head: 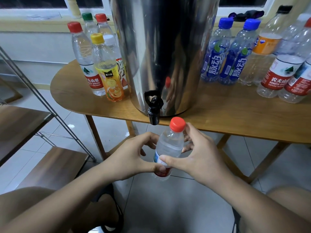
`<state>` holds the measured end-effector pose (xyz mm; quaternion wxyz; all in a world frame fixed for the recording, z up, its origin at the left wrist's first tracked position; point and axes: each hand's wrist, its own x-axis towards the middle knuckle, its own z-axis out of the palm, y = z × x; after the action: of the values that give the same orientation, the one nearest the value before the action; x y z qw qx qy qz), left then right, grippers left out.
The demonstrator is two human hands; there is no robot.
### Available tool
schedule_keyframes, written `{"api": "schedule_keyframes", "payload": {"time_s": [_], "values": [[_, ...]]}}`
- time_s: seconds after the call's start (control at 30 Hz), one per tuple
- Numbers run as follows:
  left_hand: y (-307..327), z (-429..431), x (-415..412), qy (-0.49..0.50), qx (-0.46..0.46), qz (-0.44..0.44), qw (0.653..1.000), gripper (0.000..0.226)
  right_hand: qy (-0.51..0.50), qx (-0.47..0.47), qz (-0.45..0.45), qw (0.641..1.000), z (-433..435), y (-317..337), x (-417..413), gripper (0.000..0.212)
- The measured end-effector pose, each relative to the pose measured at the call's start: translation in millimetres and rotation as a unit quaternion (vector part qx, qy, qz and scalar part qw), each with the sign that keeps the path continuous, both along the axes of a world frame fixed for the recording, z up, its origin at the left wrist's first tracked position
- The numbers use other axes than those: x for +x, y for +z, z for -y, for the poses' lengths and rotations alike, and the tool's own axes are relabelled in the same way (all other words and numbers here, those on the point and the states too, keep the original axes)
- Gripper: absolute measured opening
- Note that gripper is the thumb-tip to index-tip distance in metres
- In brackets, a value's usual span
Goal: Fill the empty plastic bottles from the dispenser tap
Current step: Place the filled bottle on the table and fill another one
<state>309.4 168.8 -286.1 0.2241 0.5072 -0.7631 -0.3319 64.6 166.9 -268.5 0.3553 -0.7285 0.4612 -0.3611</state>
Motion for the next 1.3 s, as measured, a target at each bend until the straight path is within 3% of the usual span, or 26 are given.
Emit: {"api": "schedule_keyframes", "payload": {"time_s": [0.37,0.63,0.83,1.0,1.13,1.3], "values": [[12,-6,1,0.018,-0.031,-0.023,0.999,0.053,0.051,0.018,0.007,0.999,0,3,4,0.072],[40,0,36,0.043,-0.078,-0.072,0.993,0.058,0.057,0.035,0.030,0.997,6,-8,0,0.084],[72,10,65,0.091,-0.106,-0.156,0.978,0.066,0.046,0.044,-0.011,0.998,13,-20,-3,0.073],[78,31,92,0.191,-0.125,-0.218,0.949,0.060,0.031,0.045,-0.057,0.997,18,-26,-3,0.054],[76,52,94,0.266,-0.170,-0.204,0.927,0.046,0.026,0.053,-0.101,0.993,20,-27,-1,0.050],[71,76,82,0.312,-0.198,-0.196,0.908,0.048,0.019,0.058,-0.116,0.991,22,-29,2,0.046]]}}
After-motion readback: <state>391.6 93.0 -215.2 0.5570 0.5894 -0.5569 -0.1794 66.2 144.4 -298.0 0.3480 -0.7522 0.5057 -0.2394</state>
